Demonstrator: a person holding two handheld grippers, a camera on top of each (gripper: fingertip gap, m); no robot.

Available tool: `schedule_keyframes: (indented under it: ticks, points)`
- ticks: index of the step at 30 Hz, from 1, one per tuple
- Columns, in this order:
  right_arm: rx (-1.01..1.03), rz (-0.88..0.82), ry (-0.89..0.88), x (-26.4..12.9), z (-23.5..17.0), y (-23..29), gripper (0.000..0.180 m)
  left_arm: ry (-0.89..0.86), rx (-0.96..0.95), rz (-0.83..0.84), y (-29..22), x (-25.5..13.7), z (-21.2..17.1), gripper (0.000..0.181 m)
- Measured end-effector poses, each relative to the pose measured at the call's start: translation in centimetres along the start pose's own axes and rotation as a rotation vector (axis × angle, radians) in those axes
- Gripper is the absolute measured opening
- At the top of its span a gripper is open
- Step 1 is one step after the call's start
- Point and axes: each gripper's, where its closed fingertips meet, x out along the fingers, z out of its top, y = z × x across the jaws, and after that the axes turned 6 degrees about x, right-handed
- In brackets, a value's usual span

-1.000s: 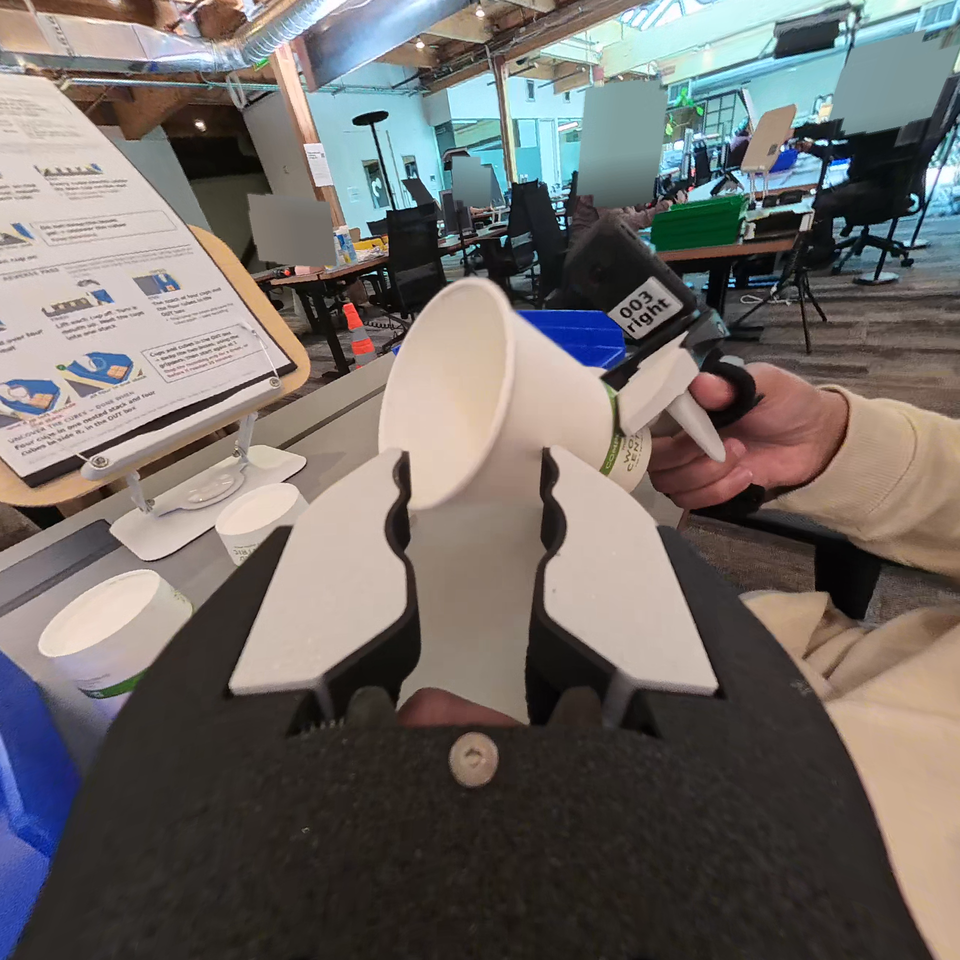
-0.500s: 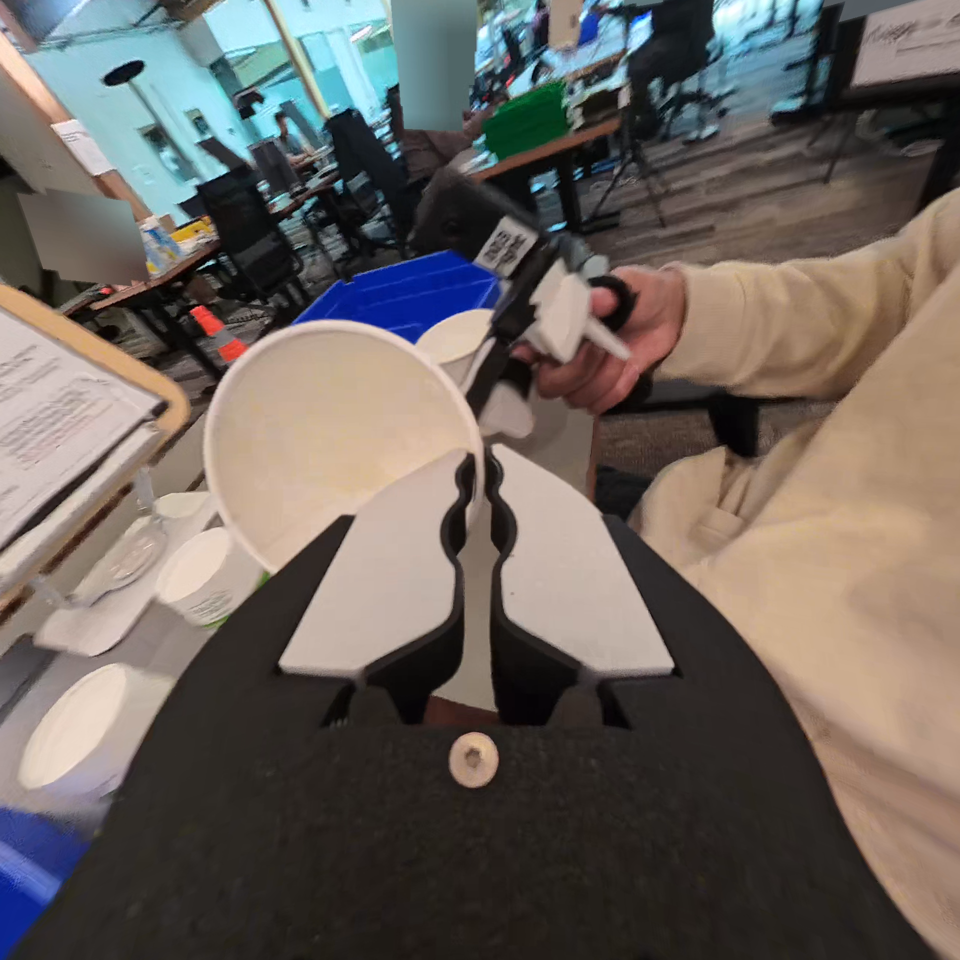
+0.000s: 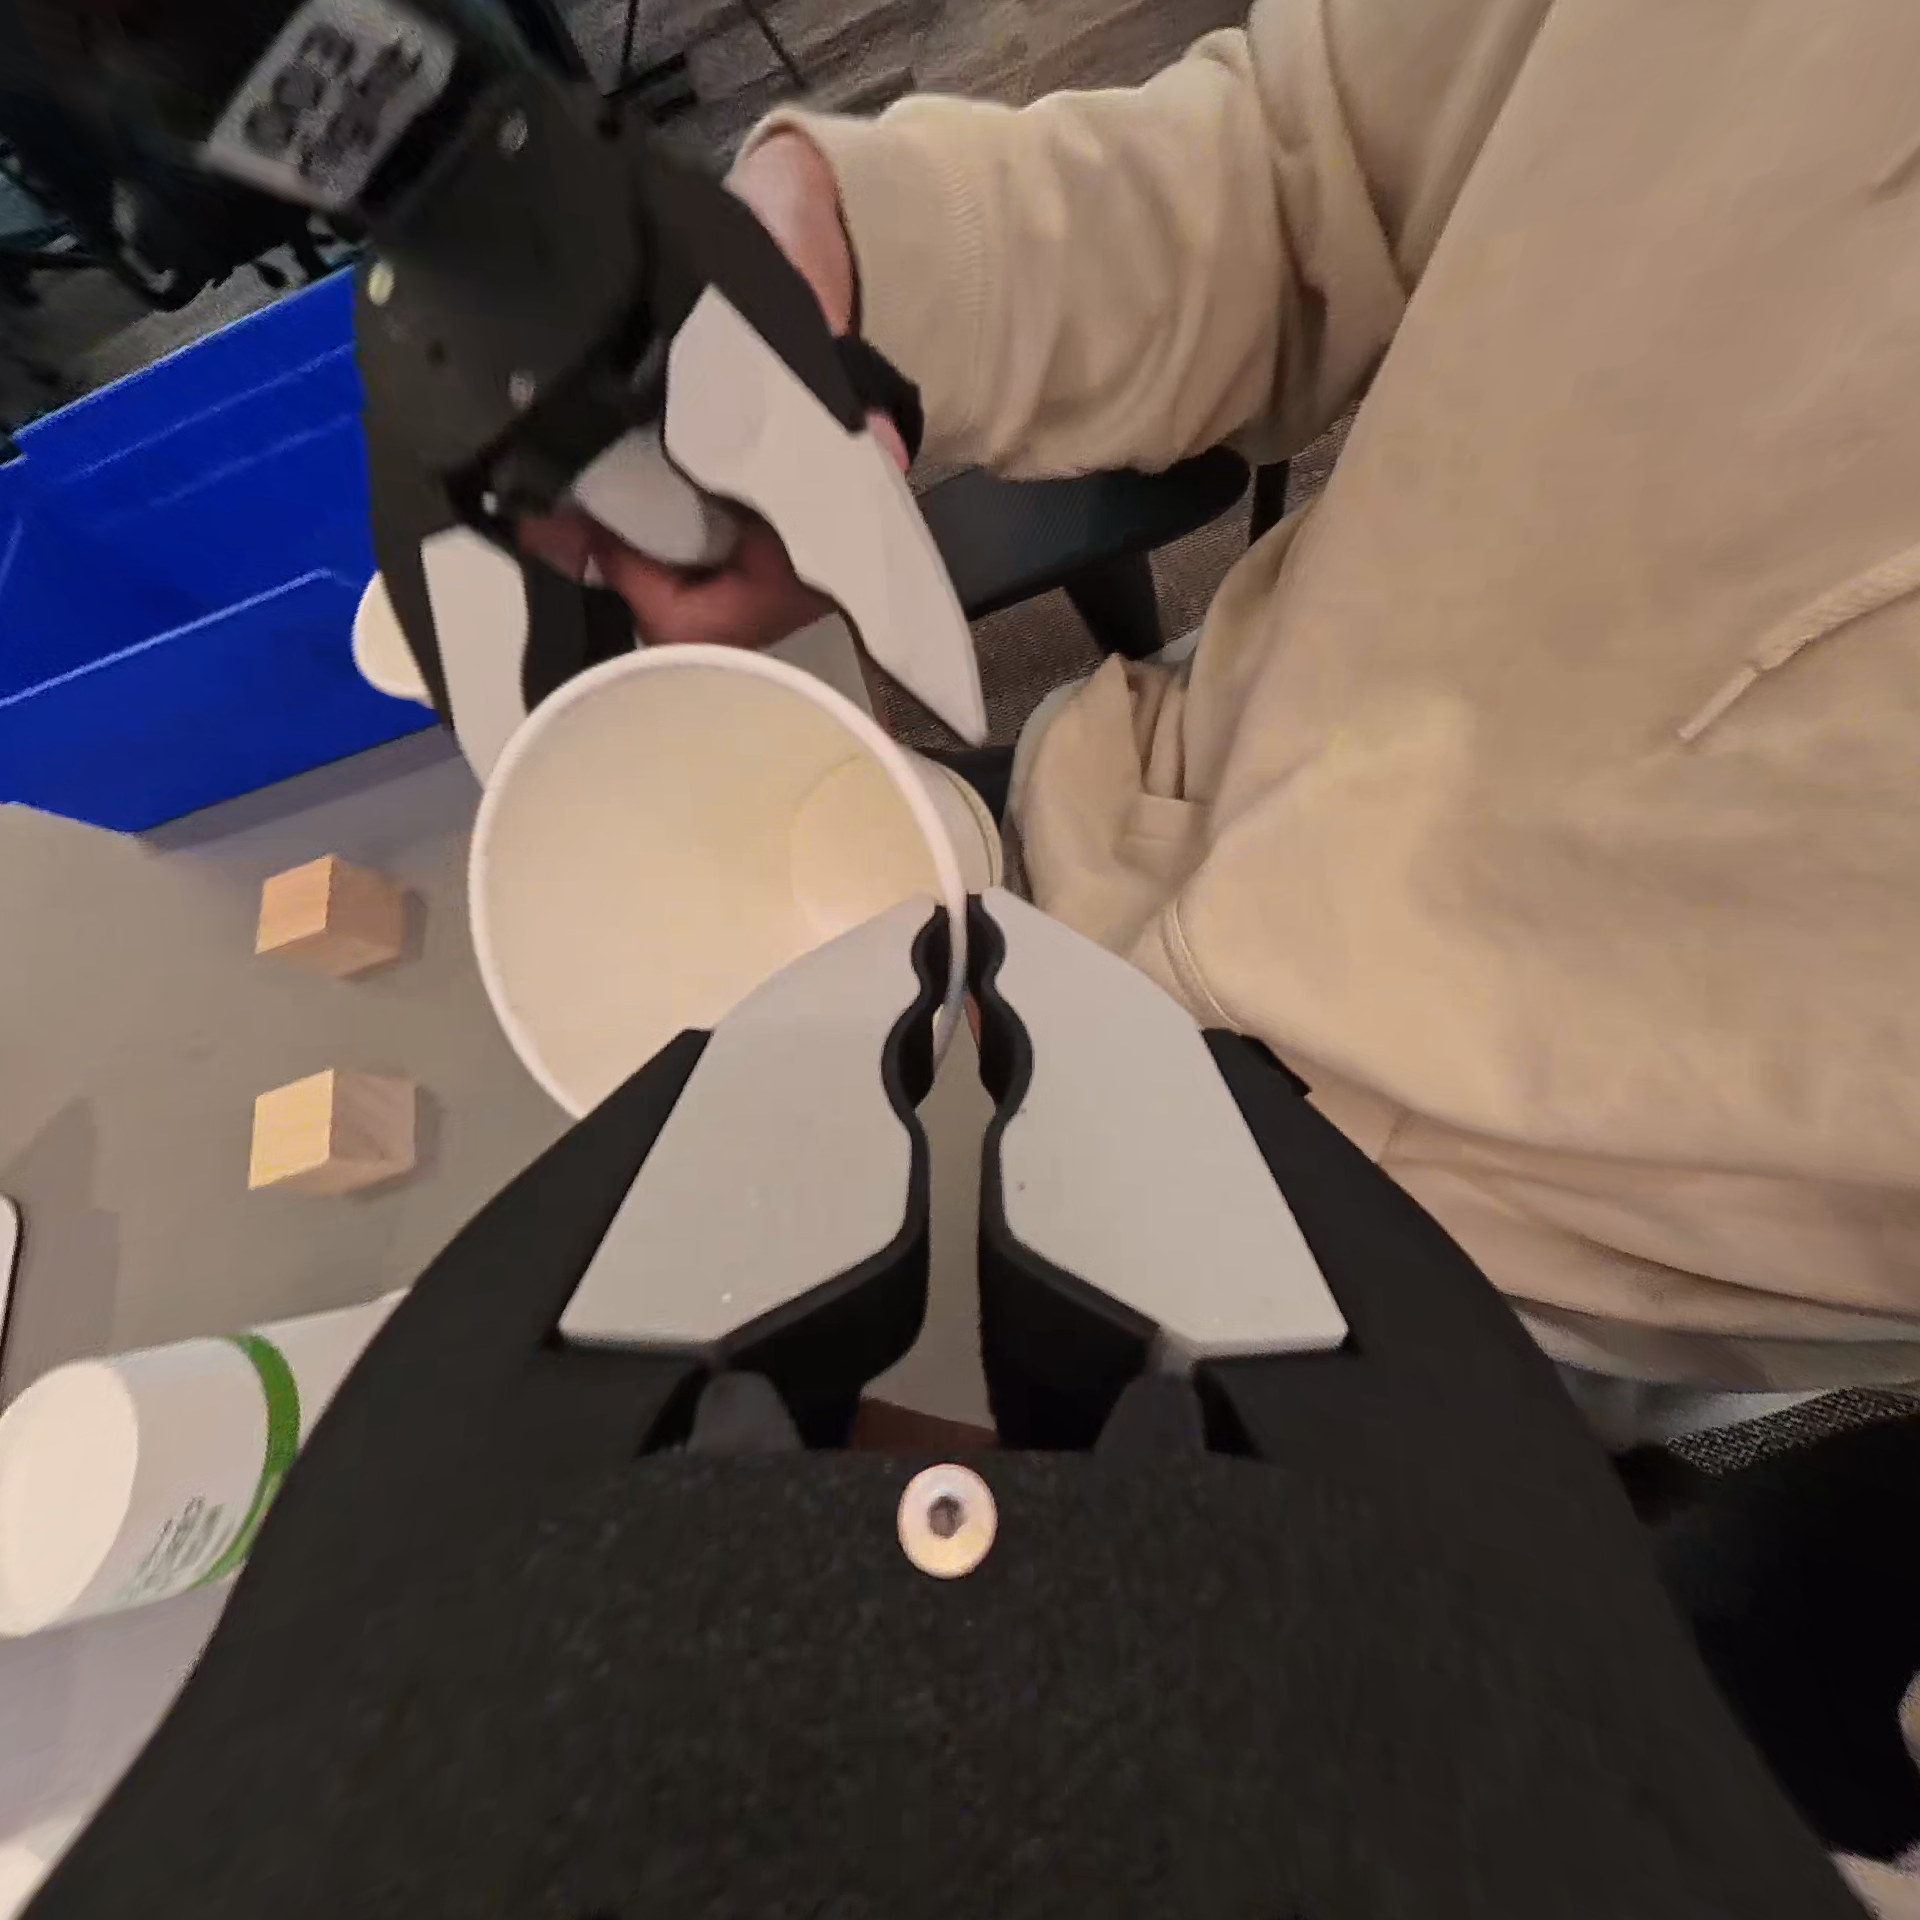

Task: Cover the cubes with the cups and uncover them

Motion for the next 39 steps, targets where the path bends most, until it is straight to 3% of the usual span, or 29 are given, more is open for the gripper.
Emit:
schedule_keyframes:
  ticks: [1, 3, 6, 8, 10, 13, 15, 18, 22, 29, 31, 35, 39]
  points:
    - [0.015, 0.044, 0.025, 0.7, -0.2, 0.4, 0.093, -0.01, 0.008, -0.013, 0.0, 0.3, 0.3, 0.002]
    - [0.028, 0.078, 0.055, 1.6, -0.5, 0.6, 0.092, -0.03, 0.017, -0.041, -0.2, 0.8, 0.7, 0.003]
    - [0.032, 0.0, 0.052, 1.8, -0.6, -0.3, 0.09, -0.004, 0.01, -0.002, 0.3, 0.9, 0.2, 0.004]
    - [0.055, -0.096, -0.017, 0.8, -0.2, -1.4, 0.089, -0.048, -0.008, 0.148, 1.9, 0.2, 0.4, 0.011]
    - [0.083, -0.252, -0.097, -1.0, 0.0, -3.4, 0.089, -0.137, -0.07, 0.328, 3.8, -1.4, 0.8, 0.028]
    - [0.1, -0.375, -0.255, -3.7, 0.1, -4.4, 0.09, -0.228, -0.338, 0.669, 7.1, -4.0, -1.4, 0.036]
    - [0.114, -0.444, -0.344, -4.8, -0.2, -4.9, 0.09, -0.218, -0.594, 0.939, 8.3, -5.3, -5.4, 0.059]
    - [0.114, -0.511, -0.439, -5.3, -0.7, -5.4, 0.09, -0.212, -0.883, 1.184, 6.5, -5.6, -11.2, 0.06]
    - [0.104, -0.561, -0.45, -4.6, -1.2, -6.2, 0.09, -0.12, -0.932, 1.279, 5.2, -5.7, -14.3, 0.063]
    - [0.079, -0.65, -0.475, -4.8, -1.1, -6.9, 0.091, -0.069, -0.947, 1.255, 5.3, -4.6, -15.4, 0.063]
    - [0.023, -0.708, -0.558, -7.9, 0.5, -6.3, 0.09, -0.075, -0.935, 1.235, 5.3, -4.1, -15.3, 0.06]
    - [0.067, -0.985, -0.712, -19.5, 2.1, -7.2, 0.09, -0.041, -0.875, 1.218, 5.3, -3.4, -14.9, 0.057]
    - [0.152, -1.003, -0.637, -21.0, 0.3, -9.9, 0.091, -0.05, -0.849, 1.206, 5.4, -3.3, -14.4, 0.055]
